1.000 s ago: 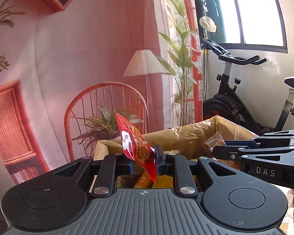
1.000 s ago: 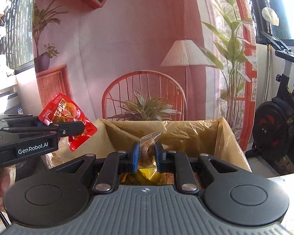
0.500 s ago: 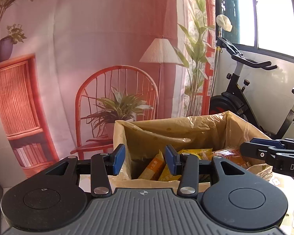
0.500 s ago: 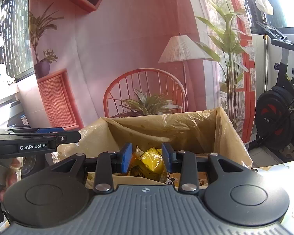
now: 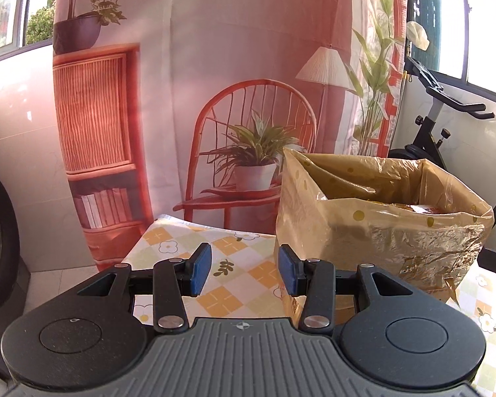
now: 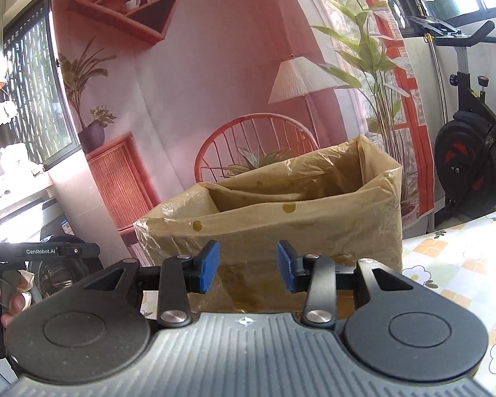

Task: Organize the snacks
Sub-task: 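Lower both grippers toward the remaining yellow and clear packets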

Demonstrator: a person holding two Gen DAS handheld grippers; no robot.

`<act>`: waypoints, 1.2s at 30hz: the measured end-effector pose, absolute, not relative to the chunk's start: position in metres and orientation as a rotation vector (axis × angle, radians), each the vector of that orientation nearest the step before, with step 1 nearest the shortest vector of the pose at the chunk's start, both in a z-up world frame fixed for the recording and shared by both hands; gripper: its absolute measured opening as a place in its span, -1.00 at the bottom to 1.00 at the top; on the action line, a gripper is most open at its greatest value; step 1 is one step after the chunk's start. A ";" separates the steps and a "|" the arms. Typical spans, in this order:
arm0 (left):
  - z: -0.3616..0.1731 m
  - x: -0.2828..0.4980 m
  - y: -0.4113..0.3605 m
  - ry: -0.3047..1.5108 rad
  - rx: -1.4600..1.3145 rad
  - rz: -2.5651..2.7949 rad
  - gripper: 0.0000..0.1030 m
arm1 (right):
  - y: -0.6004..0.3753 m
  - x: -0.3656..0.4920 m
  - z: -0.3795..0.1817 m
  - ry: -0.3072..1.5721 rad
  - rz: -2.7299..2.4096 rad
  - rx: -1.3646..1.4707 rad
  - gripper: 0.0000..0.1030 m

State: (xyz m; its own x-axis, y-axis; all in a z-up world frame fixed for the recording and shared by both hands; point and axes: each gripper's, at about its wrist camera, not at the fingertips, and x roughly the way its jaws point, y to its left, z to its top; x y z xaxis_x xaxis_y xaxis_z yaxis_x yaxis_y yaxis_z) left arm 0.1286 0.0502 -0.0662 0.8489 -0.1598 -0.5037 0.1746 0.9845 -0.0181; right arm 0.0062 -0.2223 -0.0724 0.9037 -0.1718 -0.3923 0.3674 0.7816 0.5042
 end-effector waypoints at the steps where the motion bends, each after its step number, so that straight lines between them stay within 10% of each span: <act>1: -0.070 0.128 0.055 0.538 0.024 -0.170 -0.10 | -0.218 0.005 -0.076 0.349 -0.293 0.611 -0.17; 36: -0.166 0.128 0.076 0.722 -0.022 -0.156 -0.10 | -0.191 0.069 -0.197 0.792 -0.248 0.573 -0.17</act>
